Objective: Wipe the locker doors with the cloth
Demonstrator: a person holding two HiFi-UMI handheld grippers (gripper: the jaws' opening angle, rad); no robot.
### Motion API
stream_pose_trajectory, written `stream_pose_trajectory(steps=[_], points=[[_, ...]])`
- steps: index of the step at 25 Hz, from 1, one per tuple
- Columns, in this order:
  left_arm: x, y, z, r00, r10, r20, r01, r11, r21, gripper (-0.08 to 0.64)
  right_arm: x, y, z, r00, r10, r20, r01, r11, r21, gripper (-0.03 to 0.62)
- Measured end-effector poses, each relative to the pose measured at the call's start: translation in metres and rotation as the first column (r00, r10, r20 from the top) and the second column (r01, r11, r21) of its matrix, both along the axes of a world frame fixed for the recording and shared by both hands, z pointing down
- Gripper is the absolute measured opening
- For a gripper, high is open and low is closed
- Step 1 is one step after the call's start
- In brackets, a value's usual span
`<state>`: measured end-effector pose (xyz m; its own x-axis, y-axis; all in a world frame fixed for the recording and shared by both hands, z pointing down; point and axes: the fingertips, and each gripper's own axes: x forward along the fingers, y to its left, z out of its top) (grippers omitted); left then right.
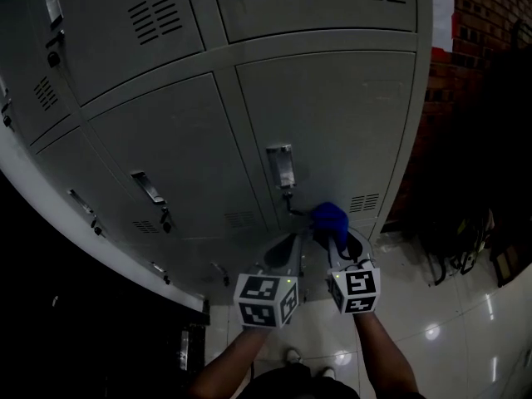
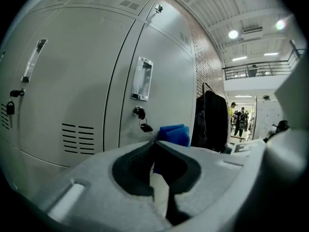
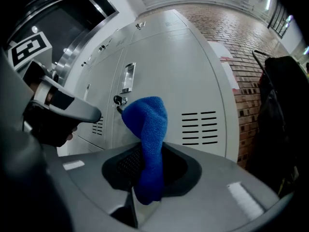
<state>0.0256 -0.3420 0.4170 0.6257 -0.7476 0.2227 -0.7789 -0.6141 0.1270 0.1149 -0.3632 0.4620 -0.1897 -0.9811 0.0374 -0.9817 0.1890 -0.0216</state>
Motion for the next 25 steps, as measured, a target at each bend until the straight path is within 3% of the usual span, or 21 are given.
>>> stream_pose_trajectory(steps=[16,25], points=[[0.028,0.012,-0.001,0.998,0.060,-0.008,-0.060,0.998,0.000,0.003,0.104,0.018,-0.003,0.978,0.207,0.012,-0.207,0.978,-0.016,0.080],[0.027,0.021,-0.003,0.999,0.053,-0.005,-0.053,0.999,0.005,0.003,0.112,0.020,-0.007,0.976,0.218,-0.013,-0.218,0.976,-0.021,0.080]])
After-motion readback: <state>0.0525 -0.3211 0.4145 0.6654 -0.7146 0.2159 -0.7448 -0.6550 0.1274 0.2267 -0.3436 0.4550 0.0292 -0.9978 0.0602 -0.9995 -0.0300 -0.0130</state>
